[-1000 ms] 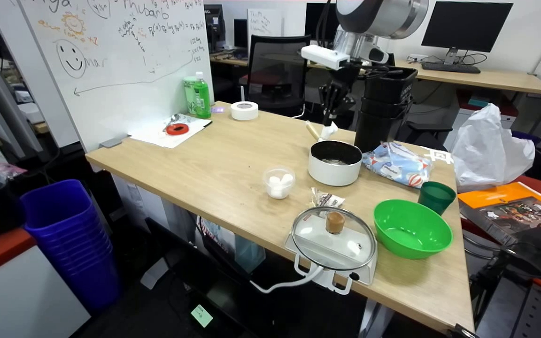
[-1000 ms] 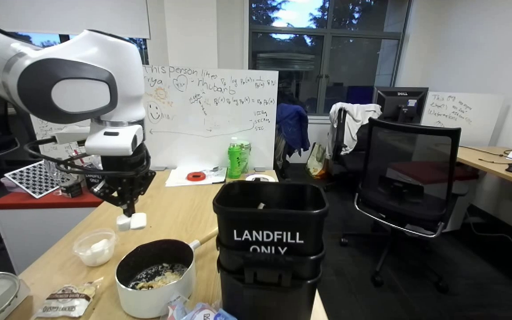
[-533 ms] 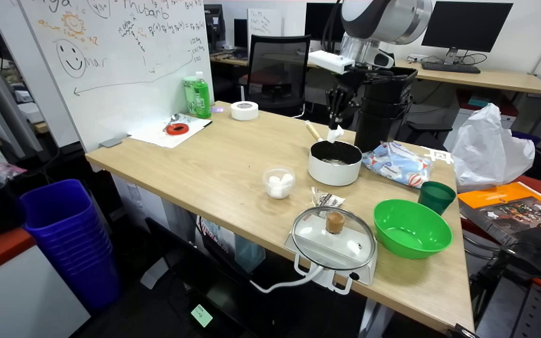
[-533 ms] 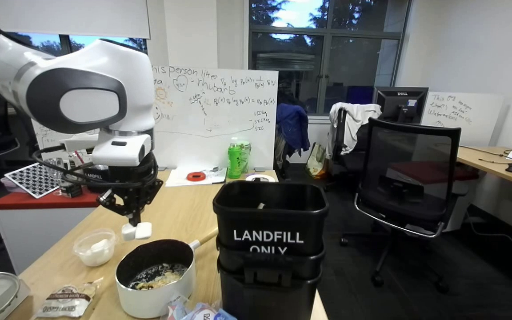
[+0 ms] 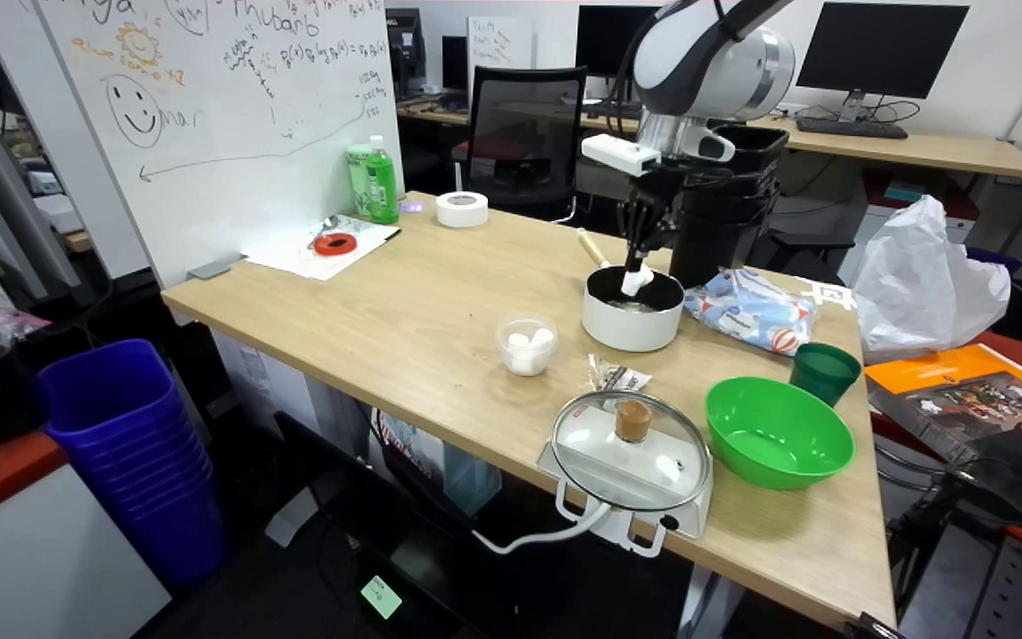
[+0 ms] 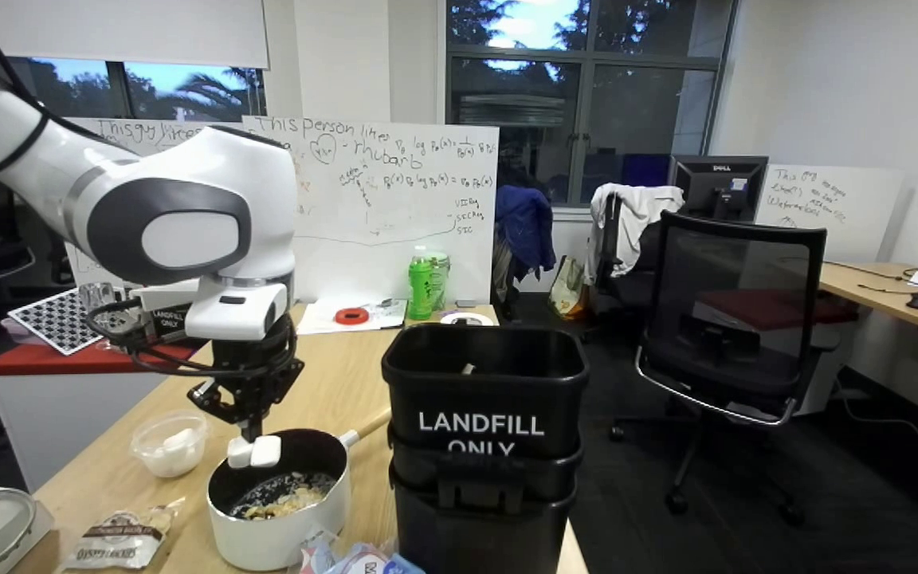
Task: Pick up the two objects from the bowl and put them in the pot.
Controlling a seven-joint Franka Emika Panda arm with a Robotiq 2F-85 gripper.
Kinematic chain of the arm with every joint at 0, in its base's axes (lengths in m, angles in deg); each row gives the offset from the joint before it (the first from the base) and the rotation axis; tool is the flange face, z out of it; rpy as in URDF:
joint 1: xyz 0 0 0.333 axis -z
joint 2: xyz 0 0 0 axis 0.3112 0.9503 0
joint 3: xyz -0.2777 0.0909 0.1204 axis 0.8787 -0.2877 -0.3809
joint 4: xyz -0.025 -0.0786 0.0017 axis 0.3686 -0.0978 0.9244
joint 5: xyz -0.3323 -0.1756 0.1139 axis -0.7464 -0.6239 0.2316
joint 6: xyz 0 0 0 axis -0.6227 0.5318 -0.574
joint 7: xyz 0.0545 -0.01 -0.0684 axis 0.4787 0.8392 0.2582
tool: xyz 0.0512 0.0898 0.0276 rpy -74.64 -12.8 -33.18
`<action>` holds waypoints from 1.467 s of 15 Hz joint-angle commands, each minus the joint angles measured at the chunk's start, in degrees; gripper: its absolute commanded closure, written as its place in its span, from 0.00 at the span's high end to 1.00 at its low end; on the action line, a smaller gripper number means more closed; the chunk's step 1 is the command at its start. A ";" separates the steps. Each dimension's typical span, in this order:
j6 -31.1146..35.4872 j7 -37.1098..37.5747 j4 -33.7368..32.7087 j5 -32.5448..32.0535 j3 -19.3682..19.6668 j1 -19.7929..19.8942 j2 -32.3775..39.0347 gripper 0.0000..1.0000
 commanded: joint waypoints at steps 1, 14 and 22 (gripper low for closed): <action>-1.40 1.71 -3.50 -0.74 0.27 0.14 2.80 0.00; -2.07 4.36 -7.42 -3.02 0.34 -0.28 5.38 0.76; 1.48 -7.95 -3.41 -2.91 -3.65 -0.76 1.49 1.00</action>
